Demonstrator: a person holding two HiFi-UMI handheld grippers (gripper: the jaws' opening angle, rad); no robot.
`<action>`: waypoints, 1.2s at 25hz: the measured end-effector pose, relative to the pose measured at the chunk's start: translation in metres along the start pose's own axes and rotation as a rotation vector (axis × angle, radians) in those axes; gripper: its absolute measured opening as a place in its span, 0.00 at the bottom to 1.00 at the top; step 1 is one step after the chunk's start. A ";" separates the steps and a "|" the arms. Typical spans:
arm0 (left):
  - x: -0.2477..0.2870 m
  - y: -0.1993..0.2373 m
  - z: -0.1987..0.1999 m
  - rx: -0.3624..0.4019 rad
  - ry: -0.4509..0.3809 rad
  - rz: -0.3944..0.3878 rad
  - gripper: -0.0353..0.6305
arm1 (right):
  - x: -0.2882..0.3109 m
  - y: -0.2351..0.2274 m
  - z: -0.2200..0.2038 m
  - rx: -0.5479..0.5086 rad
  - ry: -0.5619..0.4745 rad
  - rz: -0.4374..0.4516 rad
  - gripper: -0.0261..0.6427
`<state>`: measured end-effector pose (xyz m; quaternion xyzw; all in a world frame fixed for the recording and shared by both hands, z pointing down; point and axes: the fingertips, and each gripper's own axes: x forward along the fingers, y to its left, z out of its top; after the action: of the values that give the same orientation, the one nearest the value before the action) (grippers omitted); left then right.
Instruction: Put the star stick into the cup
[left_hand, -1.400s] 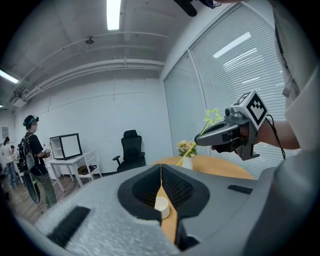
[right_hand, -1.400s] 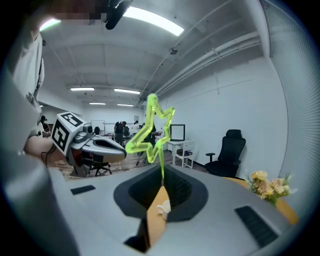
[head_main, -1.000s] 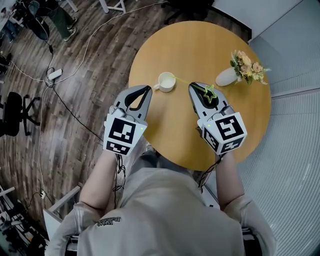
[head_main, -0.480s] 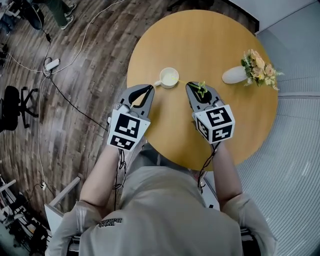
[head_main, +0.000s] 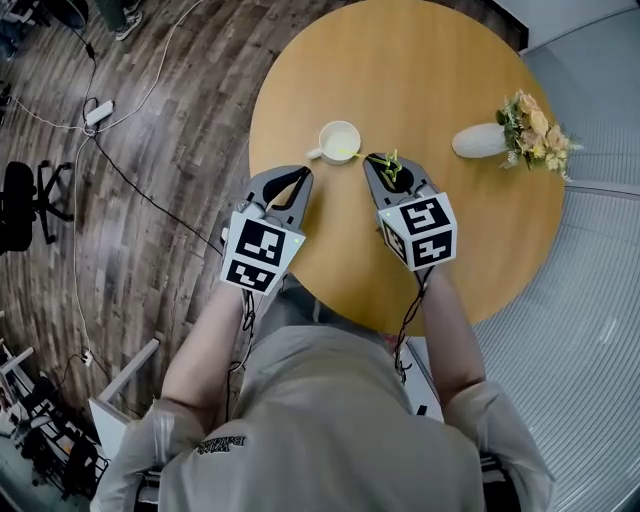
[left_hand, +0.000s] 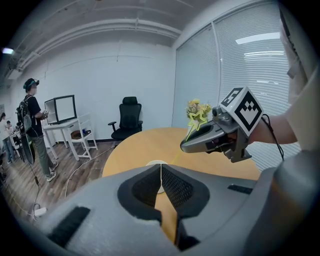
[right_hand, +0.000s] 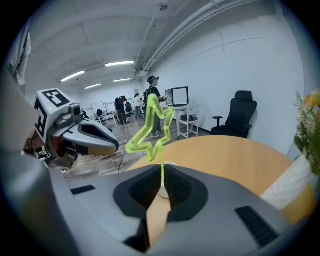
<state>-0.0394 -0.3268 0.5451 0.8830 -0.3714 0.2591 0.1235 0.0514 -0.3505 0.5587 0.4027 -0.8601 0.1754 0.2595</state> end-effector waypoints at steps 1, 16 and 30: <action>0.000 0.000 -0.001 -0.002 0.001 -0.001 0.09 | 0.003 0.000 -0.002 0.003 0.005 0.003 0.09; -0.008 -0.007 -0.013 -0.007 0.022 -0.006 0.09 | 0.017 0.009 -0.021 0.118 0.043 0.038 0.10; -0.047 -0.009 0.031 0.034 -0.095 0.034 0.09 | -0.031 0.010 0.019 0.127 -0.083 -0.023 0.21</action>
<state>-0.0495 -0.3060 0.4933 0.8898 -0.3874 0.2250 0.0864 0.0543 -0.3352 0.5236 0.4350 -0.8525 0.2098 0.1998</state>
